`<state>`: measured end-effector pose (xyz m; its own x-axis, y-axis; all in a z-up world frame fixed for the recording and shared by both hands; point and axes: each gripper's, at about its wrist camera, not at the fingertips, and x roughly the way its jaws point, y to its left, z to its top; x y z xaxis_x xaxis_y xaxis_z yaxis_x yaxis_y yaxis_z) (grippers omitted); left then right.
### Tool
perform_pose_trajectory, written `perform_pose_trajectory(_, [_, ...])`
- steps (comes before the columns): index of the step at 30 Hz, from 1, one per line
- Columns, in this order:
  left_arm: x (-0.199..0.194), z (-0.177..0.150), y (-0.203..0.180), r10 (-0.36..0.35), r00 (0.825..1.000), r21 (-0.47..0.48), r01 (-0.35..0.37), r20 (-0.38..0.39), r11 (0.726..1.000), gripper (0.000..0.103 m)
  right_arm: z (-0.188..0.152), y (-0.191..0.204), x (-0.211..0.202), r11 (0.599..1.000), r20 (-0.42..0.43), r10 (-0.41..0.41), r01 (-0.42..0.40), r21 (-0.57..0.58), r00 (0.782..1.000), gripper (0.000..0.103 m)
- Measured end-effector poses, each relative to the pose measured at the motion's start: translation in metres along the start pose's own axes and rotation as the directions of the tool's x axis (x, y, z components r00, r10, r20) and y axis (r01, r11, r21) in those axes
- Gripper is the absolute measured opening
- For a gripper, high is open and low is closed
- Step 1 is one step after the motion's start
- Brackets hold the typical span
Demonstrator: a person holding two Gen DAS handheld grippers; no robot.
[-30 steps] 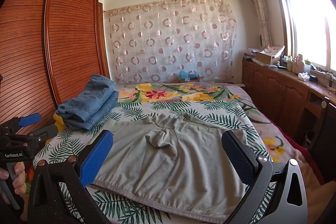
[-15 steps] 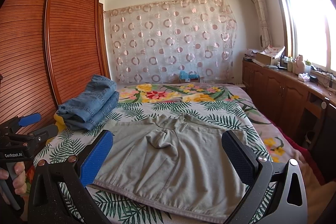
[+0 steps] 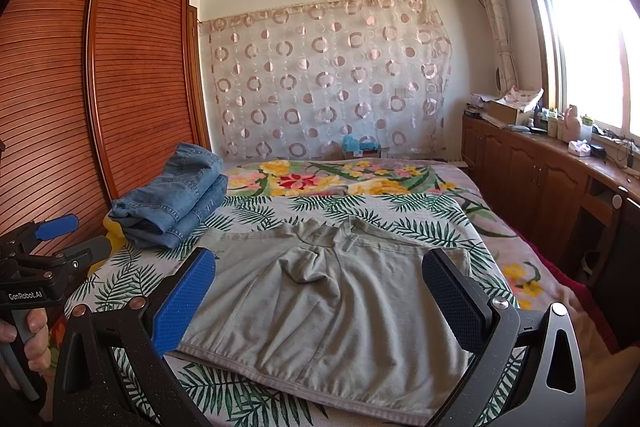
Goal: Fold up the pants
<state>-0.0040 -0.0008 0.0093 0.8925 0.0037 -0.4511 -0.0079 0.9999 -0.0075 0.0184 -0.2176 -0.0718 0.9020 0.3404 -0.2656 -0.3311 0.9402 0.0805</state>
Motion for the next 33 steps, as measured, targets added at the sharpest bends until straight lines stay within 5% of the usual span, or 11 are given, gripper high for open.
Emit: perform_pose_trajectory(33, [0.0076, -0.0032, 0.0024, -0.001, 0.999, -0.012, 0.000, -0.041, 1.000, 0.103, -0.0024, 0.0001, 0.0013, 1.000, -0.016, -0.001, 0.001, 0.000, 1.000, 0.103])
